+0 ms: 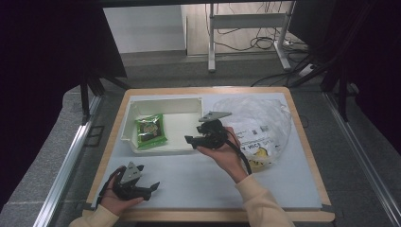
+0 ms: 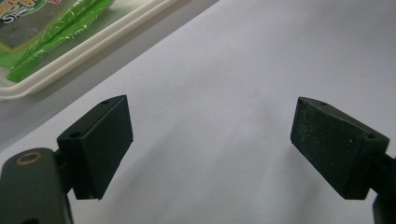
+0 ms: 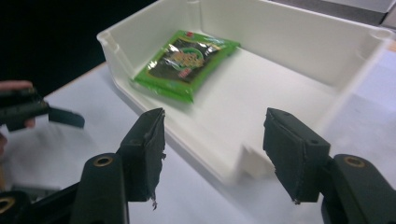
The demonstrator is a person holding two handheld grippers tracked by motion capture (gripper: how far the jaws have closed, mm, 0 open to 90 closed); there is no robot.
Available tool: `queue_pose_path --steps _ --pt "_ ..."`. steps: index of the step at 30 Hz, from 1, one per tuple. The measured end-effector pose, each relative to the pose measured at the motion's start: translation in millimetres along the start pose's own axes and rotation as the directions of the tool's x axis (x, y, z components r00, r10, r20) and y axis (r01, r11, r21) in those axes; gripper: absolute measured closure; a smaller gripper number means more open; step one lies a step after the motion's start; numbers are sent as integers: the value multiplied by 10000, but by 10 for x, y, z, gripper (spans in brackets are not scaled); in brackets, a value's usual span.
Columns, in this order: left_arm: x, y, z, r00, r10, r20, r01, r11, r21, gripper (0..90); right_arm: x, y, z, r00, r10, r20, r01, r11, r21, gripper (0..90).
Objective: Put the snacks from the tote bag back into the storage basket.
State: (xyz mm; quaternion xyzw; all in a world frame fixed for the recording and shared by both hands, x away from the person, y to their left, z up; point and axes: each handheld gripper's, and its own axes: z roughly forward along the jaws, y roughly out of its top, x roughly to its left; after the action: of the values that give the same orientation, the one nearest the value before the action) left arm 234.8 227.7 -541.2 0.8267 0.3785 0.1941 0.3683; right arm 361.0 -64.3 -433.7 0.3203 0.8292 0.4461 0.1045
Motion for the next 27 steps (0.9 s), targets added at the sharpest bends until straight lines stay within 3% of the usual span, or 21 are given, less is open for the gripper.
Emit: queue_pose_path --steps 4,11,15,20,27 --pt "0 -3 7 10000 -40 -25 40 10000 23 128 -76 -197 -243 9997 -9 241 10 10000 -38 387" --pt "-5 -1 21 9999 -79 -94 79 9999 79 128 -230 -590 -605 9975 585 406 -579 9982 -152 386" --pt "-12 1 23 9999 -69 -139 70 10000 69 129 -293 -740 -758 9958 630 659 -619 9979 -193 385" --pt "5 -1 15 9998 -152 -160 152 9999 12 129 -364 -870 -833 9930 847 822 -836 9964 -167 385" --pt "2 -3 9 9999 -131 -105 130 9999 -19 129 -357 -847 -842 9932 819 827 -795 9963 -325 384"
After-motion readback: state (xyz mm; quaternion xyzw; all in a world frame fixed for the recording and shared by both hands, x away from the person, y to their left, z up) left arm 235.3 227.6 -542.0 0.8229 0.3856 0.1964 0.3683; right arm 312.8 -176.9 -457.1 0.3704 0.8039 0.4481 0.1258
